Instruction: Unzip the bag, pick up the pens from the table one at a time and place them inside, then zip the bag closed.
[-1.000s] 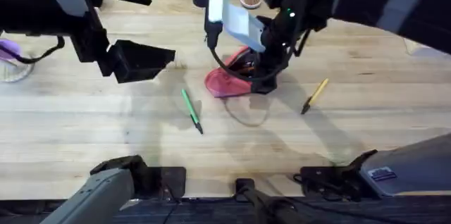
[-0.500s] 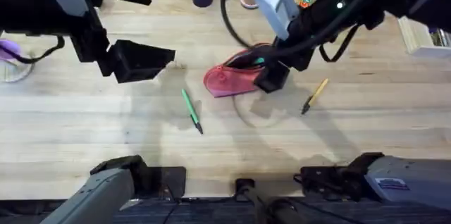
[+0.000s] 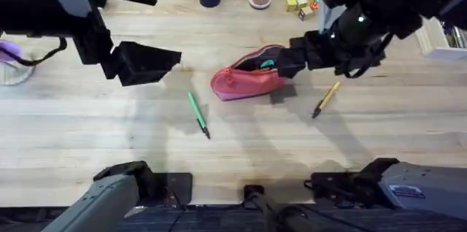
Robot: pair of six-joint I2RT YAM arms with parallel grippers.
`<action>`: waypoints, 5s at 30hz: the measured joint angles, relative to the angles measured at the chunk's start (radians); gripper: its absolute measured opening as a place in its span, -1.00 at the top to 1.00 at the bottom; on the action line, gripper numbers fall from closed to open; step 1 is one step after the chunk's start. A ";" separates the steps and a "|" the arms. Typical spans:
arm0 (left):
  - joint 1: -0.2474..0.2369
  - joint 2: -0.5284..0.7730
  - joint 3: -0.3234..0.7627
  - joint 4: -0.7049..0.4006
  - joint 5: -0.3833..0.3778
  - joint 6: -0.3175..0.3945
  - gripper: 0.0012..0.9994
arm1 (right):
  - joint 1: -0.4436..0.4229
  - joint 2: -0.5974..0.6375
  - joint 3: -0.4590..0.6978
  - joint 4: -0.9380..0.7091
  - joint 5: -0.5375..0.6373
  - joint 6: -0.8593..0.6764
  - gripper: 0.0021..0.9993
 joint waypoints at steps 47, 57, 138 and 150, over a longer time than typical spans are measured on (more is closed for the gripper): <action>0.000 0.000 0.000 0.000 0.000 0.000 -0.99 | -0.346 -0.074 -0.535 0.500 -0.128 0.158 -0.99; 0.000 0.000 0.000 0.000 0.000 0.000 -0.99 | -0.347 -0.080 -0.592 0.543 -0.157 0.181 -0.94; 0.000 0.000 0.000 0.001 0.000 0.000 -0.99 | -0.039 -0.085 -0.189 0.530 -0.163 -1.682 0.94; 0.000 0.000 0.000 0.000 0.001 0.000 -0.99 | 0.023 -0.020 -0.189 0.449 -0.160 -2.049 0.94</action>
